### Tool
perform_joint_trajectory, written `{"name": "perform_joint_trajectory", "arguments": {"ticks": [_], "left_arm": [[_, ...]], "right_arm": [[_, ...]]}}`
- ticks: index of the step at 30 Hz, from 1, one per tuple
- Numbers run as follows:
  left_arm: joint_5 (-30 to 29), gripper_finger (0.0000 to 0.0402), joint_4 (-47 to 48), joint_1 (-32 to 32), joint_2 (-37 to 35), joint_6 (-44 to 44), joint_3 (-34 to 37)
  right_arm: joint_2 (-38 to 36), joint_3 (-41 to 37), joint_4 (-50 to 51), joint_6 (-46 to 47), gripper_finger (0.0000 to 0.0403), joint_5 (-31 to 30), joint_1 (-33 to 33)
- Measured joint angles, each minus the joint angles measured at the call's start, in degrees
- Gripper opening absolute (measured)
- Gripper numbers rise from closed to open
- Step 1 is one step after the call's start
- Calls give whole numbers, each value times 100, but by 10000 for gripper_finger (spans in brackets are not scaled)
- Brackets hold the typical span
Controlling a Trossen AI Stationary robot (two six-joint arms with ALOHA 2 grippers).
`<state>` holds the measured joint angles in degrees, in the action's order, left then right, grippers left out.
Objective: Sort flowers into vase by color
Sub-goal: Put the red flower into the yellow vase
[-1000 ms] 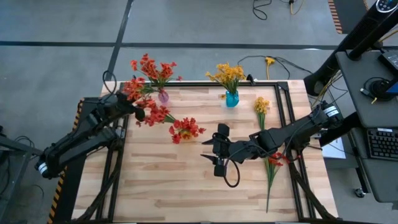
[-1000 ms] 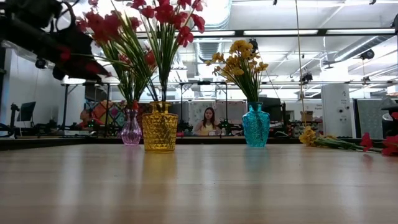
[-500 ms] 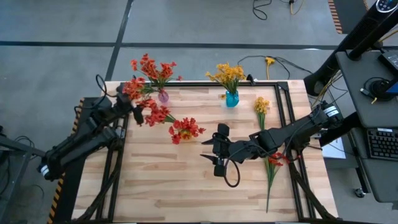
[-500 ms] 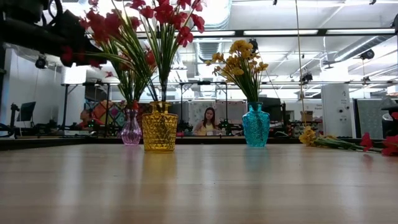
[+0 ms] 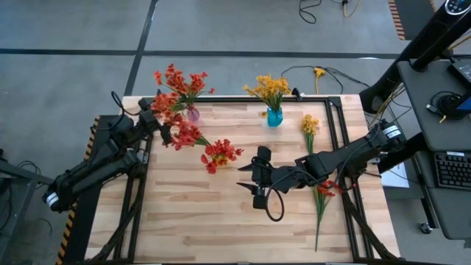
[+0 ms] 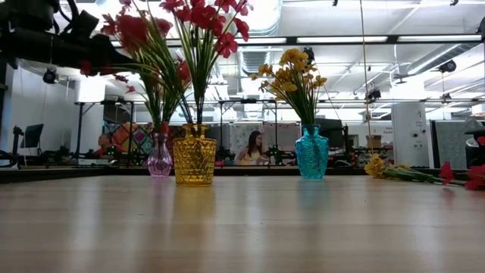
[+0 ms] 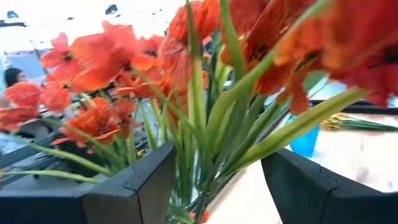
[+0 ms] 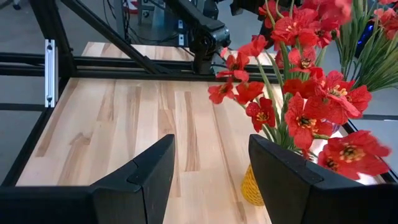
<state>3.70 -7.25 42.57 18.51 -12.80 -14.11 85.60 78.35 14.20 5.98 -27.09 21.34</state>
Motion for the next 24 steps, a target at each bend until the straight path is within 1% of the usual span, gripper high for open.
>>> {"name": "perform_joint_trajectory", "arguments": {"ticks": [2, 7, 9, 13, 16, 18, 21, 24], "left_arm": [[-102, 217, -20, 2, 52, -6, 0], [-110, 217, -87, 0, 240, -22, 0], [-114, 217, -113, 0, 289, -22, 0], [-119, 217, -115, 0, 276, -24, 0], [-311, 217, 34, 0, 194, -12, 0], [-442, 217, 251, 0, 127, 17, 0], [-589, 217, 583, 0, 75, 86, 0], [-604, 217, 796, 2, 73, 244, 0]], "right_arm": [[0, 0, 3, 0, 199, -2, 0], [51, 0, 127, -2, 199, -14, -37], [56, -4, 580, 150, 199, -15, -39], [-105, -4, 1441, 868, 199, -9, -28], [-195, -14, 1875, 1295, 199, -59, -54], [-165, -138, 1864, 1384, 199, -155, -132], [-68, -319, 1774, 1399, 199, -140, -296], [-28, -418, 1684, 1399, 199, -140, -463]]}}
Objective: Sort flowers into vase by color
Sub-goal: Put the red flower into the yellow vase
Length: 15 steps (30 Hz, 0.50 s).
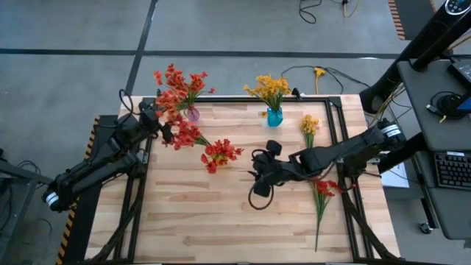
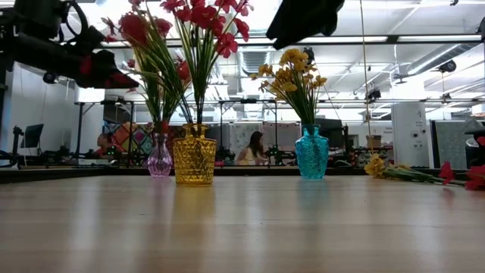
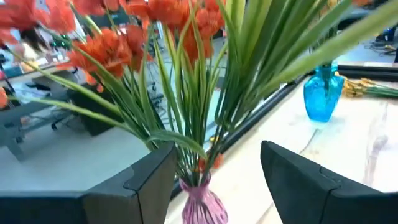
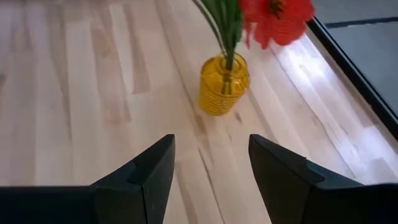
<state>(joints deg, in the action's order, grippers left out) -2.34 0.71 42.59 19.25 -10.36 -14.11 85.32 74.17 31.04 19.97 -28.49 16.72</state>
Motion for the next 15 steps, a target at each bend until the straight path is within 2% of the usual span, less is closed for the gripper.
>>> {"name": "perform_joint_trajectory", "arguments": {"ticks": [9, 15], "left_arm": [[-10, 217, 466, -2, -26, 178, 0], [-12, 217, 396, -1, -27, 183, 0]], "right_arm": [[-154, -63, -8, -197, 199, 13, -219], [-340, -52, -37, -381, 199, -5, -224]]}}
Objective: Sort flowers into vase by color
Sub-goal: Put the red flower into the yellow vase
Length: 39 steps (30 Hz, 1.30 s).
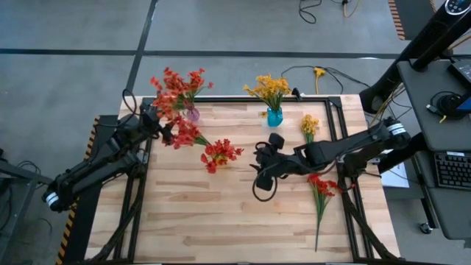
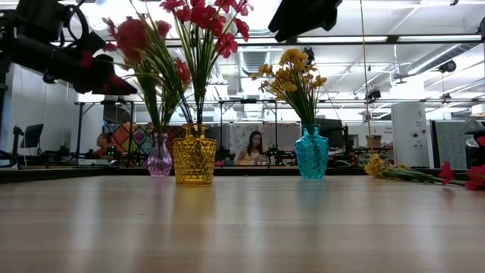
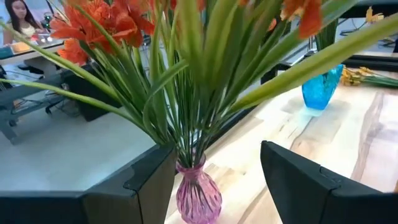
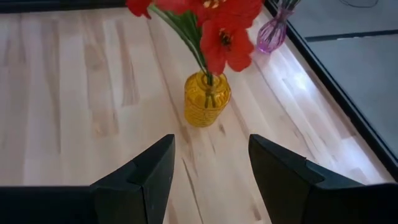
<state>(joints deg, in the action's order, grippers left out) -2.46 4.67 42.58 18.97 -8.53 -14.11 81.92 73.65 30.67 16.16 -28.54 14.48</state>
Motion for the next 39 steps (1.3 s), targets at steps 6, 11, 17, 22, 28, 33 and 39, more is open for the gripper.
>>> {"name": "perform_joint_trajectory", "arguments": {"ticks": [6, 11, 17, 22, 28, 33, 39], "left_arm": [[1, 217, 37, 1, -12, 89, 0], [-208, 217, 456, -1, -76, 52, -4], [-604, 217, 762, 0, -248, 301, -4], [-603, 217, 802, 0, -377, 426, -194], [-610, 217, 863, 1, -528, 575, -308], [-1127, 217, 1159, -1, -741, 697, -311], [-2463, 217, 1106, -3, -913, 850, -310]], "right_arm": [[-12, 2, 13, -31, 199, -1, -21], [-12, 2, 10, -23, 199, -4, -152], [-12, 7, 7, -26, 199, -11, -385], [-12, 7, 37, -27, 199, -11, -441], [-12, 9, 36, -17, 199, 63, -431], [-12, 9, 39, 81, 199, 205, -425], [-12, 9, 58, 48, 199, 348, -424]]}}
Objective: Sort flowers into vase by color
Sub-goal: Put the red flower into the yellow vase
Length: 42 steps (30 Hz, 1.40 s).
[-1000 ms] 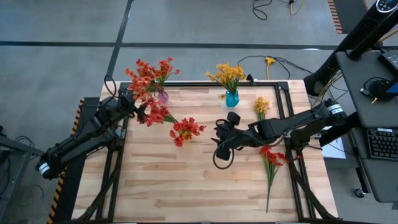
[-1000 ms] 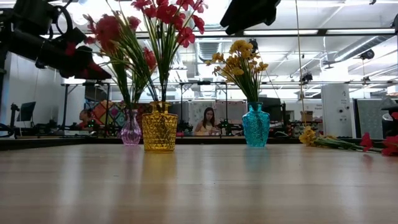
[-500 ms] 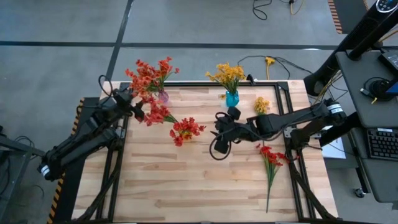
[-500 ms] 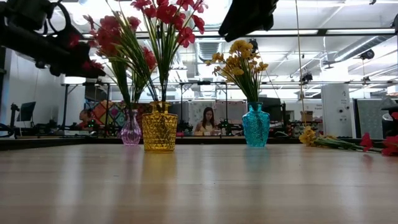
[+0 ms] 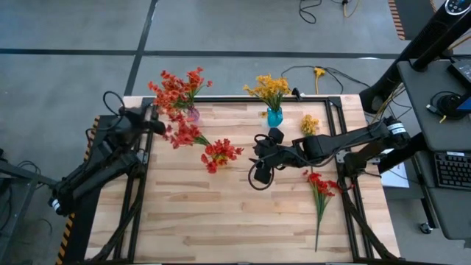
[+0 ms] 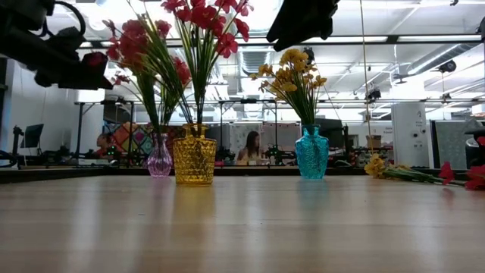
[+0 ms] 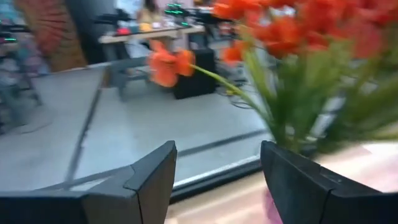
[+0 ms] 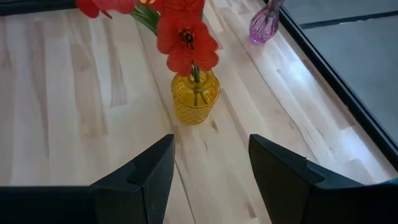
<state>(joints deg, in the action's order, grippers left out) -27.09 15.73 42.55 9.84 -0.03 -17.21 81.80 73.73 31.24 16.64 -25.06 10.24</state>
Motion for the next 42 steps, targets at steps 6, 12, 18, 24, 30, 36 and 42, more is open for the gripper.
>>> {"name": "perform_joint_trajectory", "arguments": {"ticks": [6, 12, 18, 24, 30, 36, 42], "left_arm": [[-932, 217, -225, 2, -59, 10, 2], [-1260, 217, -919, 2, -104, -329, -231], [-776, 217, -1017, 2, -89, -535, -940], [663, 217, -965, 0, 20, -588, -1800], [1825, 217, -750, 0, 292, -493, -2508], [3001, 217, -736, 0, 591, -149, -3023], [4241, 217, -977, 0, 969, 377, -3182]], "right_arm": [[0, 0, 4, -81, 199, 2, 0], [0, 0, 77, -87, 199, 0, 0], [0, 0, 186, -129, 199, 0, 0], [0, -2, 194, -337, 199, 2, 0], [-2, -224, 138, -317, 199, 1, 23], [-2, -502, 13, 57, 199, 4, 143], [-4, -610, 227, 542, 199, 205, 240]]}}
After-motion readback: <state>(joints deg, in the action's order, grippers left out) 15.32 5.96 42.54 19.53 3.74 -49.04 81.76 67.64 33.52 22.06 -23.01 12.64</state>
